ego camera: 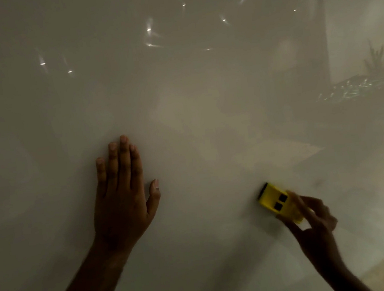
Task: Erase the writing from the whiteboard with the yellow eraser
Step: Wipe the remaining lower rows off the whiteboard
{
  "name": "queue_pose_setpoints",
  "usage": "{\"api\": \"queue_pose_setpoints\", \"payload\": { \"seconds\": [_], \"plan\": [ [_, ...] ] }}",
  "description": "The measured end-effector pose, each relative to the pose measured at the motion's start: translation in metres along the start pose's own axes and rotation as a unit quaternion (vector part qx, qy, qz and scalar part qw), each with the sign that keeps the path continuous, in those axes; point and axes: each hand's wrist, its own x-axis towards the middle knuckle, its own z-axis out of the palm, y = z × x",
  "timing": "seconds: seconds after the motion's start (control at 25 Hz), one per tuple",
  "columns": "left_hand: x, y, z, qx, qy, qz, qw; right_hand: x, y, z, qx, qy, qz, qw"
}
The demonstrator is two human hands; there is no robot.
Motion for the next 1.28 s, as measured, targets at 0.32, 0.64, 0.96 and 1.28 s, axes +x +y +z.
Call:
{"api": "queue_pose_setpoints", "payload": {
  "seconds": [0.32,0.64,0.96,1.28],
  "plan": [
    [0.0,0.002,0.0,0.0,-0.005,0.0,1.0,0.082,0.005,-0.01,0.138,0.118,0.21,0.961],
    [-0.002,0.002,0.001,-0.009,-0.004,-0.003,1.0,-0.035,0.002,-0.002,-0.01,-0.058,0.021,0.998],
    [-0.002,0.004,0.002,-0.008,0.0,0.003,1.0,0.055,0.003,-0.01,0.091,0.078,0.225,0.967],
    [-0.002,-0.001,-0.006,-0.034,-0.006,0.005,0.999,0.121,-0.114,-0.003,0.088,0.107,0.114,0.984]
  ]
}}
